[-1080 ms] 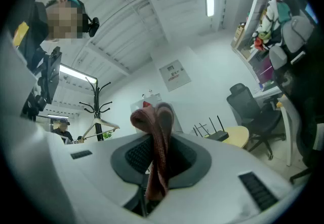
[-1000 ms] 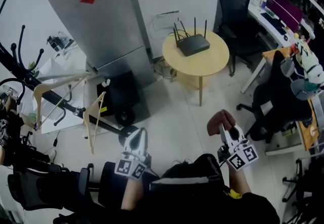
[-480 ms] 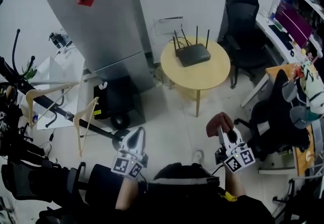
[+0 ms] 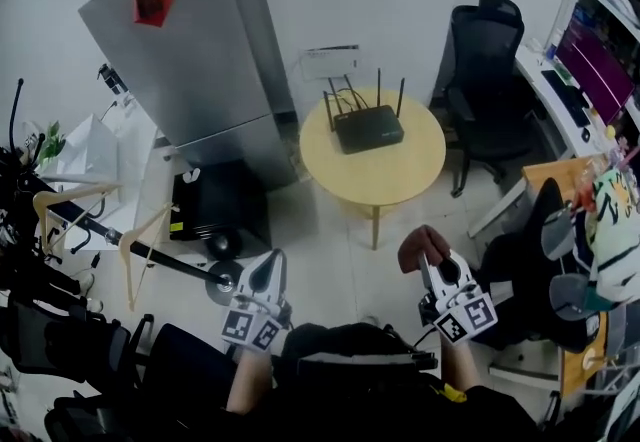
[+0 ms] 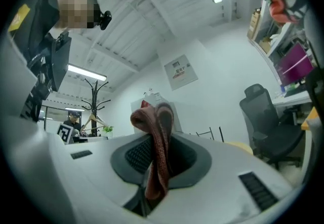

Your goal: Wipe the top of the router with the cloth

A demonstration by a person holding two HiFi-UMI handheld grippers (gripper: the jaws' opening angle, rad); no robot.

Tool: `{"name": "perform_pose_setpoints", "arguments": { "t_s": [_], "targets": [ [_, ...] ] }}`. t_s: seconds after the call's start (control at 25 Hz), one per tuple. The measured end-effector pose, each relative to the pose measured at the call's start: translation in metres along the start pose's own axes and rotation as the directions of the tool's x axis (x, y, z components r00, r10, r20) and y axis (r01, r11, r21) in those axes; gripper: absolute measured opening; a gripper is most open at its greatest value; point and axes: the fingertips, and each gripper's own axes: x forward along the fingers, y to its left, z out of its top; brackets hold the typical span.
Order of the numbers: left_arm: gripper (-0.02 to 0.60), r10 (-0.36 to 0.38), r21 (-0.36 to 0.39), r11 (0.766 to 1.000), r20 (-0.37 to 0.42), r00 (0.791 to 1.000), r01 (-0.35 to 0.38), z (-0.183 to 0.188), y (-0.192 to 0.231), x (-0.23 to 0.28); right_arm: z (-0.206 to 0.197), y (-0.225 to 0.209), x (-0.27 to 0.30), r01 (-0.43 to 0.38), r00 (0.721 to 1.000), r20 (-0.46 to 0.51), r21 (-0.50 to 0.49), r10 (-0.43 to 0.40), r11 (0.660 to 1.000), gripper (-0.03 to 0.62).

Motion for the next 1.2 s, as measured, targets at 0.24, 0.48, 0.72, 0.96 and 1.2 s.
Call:
{"name": "perform_pose_setpoints", "arguments": {
  "t_s": [0.24,0.48,0.72,0.96,1.2],
  "targets": [
    [-0.006,-0.006,0.012,1.0,-0.024,1.0,0.006,-0.006,-0.014,0.039,-0.002,-0.037,0.004,0.013,0.999,-0.035,-0.046,-0.015,0.999,0.063],
    [-0.006,-0.044,-0.03,0.999,-0.046,0.998,0.043,-0.016,-0.006,0.077,-0.002,-0.053,0.03,0.02,0.998,-0.055,-0.055,-0.023,0.998,0.063],
    [-0.006,-0.095,-0.044,0.995,-0.041,0.995,0.093,-0.013,0.043,0.126,-0.01,-0.067,0.09,0.057,0.995,-0.076,-0.076,-0.063,0.996,0.063],
    [-0.006,-0.18,-0.044,0.983,-0.007,0.984,0.18,0.006,0.124,0.187,-0.007,-0.068,0.186,0.138,0.99,-0.018,-0.083,-0.14,0.987,0.063],
    [-0.006,-0.24,-0.036,0.97,-0.001,0.971,0.24,0.025,0.185,0.234,-0.003,-0.058,0.272,0.152,0.988,-0.008,-0.116,-0.154,0.982,0.063]
  ]
}}
